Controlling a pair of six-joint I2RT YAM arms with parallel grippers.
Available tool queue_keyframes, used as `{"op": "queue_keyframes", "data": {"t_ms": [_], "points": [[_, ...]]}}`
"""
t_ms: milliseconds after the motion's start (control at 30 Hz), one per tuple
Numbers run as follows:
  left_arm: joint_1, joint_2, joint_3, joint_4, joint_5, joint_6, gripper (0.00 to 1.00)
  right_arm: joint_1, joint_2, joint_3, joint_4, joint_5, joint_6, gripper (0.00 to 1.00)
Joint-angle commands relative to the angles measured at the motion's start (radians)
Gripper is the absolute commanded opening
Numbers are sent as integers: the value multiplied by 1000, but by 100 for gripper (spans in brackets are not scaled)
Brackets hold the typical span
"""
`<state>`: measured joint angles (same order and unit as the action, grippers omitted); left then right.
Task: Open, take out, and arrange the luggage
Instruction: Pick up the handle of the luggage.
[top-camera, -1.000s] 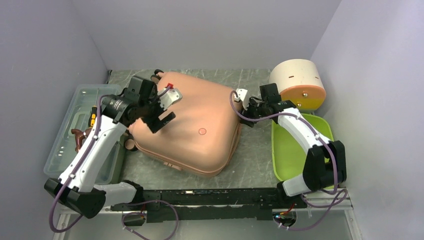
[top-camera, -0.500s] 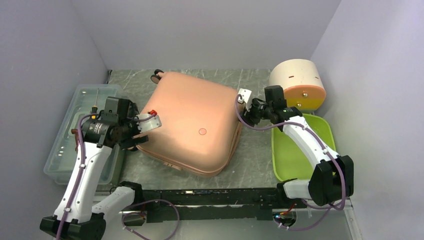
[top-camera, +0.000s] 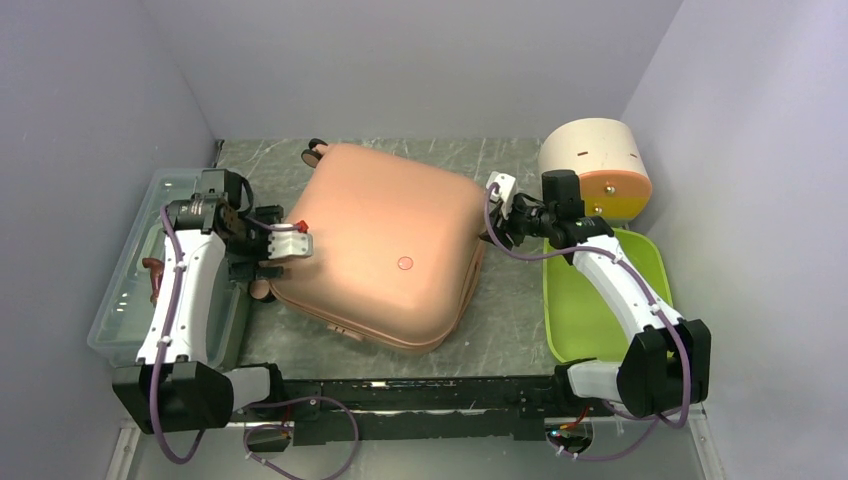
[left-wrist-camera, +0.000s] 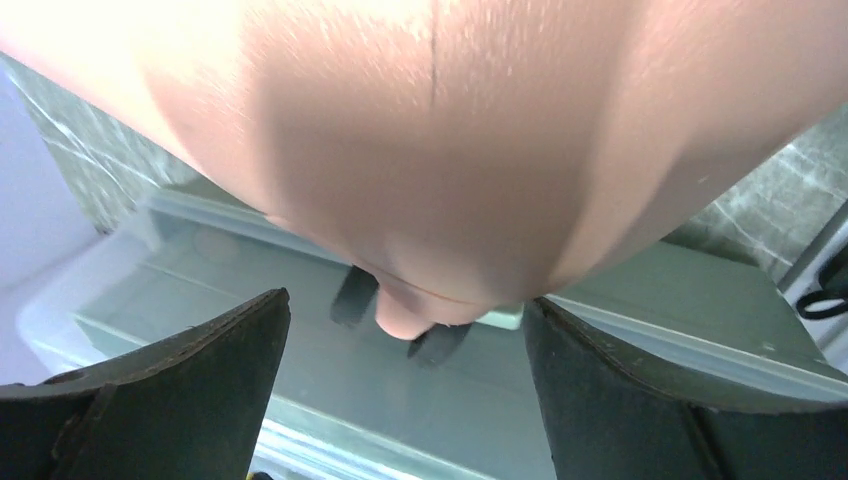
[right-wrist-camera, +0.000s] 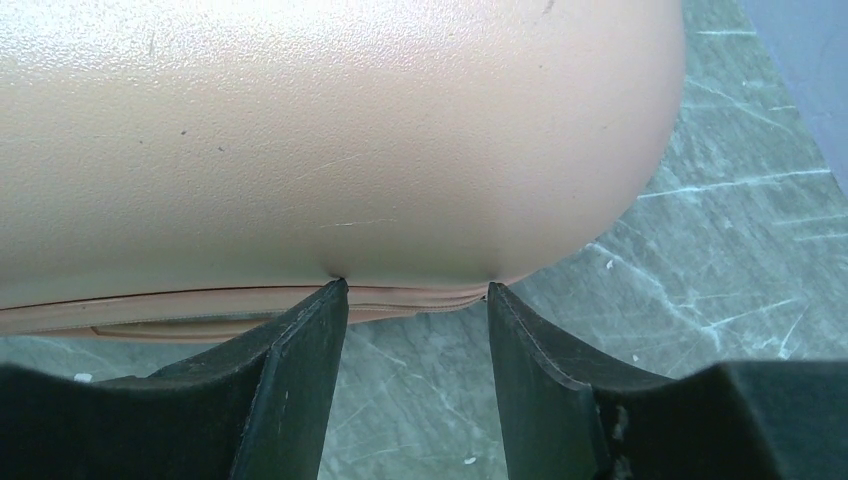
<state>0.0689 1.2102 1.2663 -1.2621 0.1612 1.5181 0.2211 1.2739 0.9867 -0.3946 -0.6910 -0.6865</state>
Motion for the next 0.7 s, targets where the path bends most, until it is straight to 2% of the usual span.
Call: {"op": "queue_keyframes", "data": {"t_ms": [0,100,133,200,300,400,567,667], "points": [[3,22,67,-30,179,111,88,-8,-28,-1,54,-64,15,56],[2,56,82,-69,201,122,57,-8,-26,-2,53,-65,15,56],[2,65,86,-85,196,127,51,-8,-27,-2,52,-66,14,56],[3,75,91,-102,192,122,48,-9,-27,-2,52,-66,12,56],[3,77,93,-134,179,130,55,-11,-31,-2,53,-69,12,56],[3,77,78,-143,160,137,54,-13,-31,-2,53,-72,13,56],[3,91,88,-159,148,132,34,-18,-30,1,51,-62,10,56],[3,108,139,-175,141,106,27,-33,-29,6,47,-53,-5,57]]}}
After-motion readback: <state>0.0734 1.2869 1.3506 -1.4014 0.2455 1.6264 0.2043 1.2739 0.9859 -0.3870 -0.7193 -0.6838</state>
